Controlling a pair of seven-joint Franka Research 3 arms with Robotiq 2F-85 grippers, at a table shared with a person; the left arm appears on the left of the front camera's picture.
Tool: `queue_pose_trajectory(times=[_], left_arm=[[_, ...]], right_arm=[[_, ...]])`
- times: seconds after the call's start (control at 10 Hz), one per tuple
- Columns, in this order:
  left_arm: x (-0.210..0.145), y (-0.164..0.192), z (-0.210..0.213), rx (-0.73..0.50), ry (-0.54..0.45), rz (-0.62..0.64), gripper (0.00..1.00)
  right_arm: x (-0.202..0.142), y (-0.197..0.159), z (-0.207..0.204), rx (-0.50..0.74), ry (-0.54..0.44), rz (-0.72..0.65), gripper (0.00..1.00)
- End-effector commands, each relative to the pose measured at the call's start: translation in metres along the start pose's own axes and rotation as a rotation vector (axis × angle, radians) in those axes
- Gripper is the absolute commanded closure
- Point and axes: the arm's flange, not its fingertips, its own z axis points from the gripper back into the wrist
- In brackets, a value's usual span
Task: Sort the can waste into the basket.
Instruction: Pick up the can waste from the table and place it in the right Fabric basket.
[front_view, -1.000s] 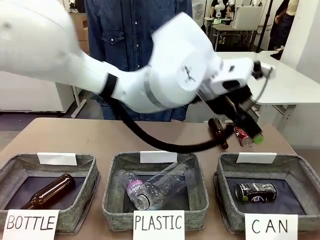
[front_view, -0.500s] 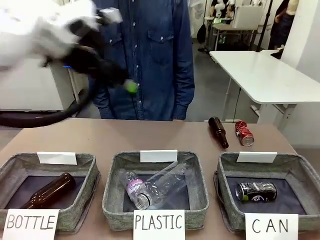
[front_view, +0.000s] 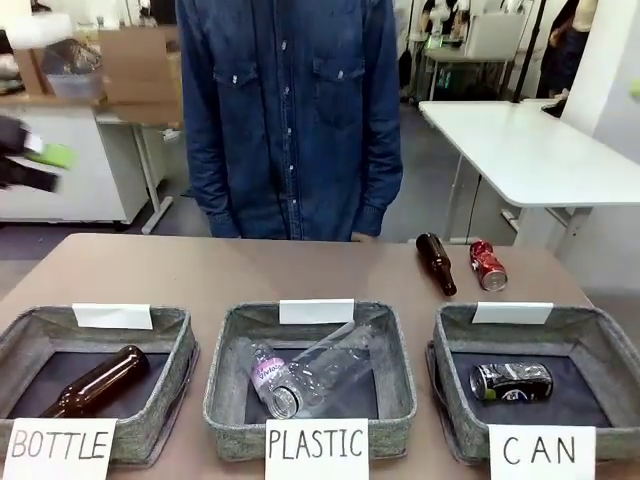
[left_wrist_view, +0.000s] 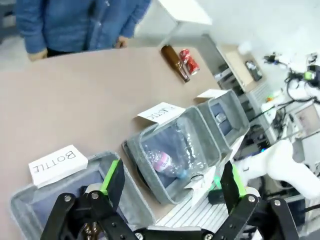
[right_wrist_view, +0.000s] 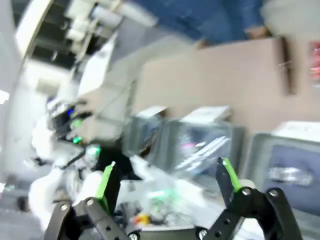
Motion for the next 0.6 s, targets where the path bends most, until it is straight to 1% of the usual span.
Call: queue_pose_trajectory(times=[0.0, 0.1, 0.2, 0.5], left_arm=[[-0.062, 0.012, 0.008, -0.092, -0.088, 0.059, 0.00], [-0.077, 0.030, 0.012, -0.177, -0.168, 0.077, 0.00], [-0.005, 0.009, 0.022, -0.030, -0.045, 0.036, 0.00], [-0.005, 0.009, 0.022, -0.030, -0.045, 0.036, 0.00]], right_arm=[[0.010, 0.009, -0.045, 0.187, 0.151, -0.122, 0.00], [0.008, 0.002, -0.051, 0.154, 0.154, -0.192, 0.00], [-0.005, 0.015, -0.040, 0.128, 0.084, -0.042, 0.00], [-0.005, 0.015, -0.040, 0.128, 0.084, -0.042, 0.00]])
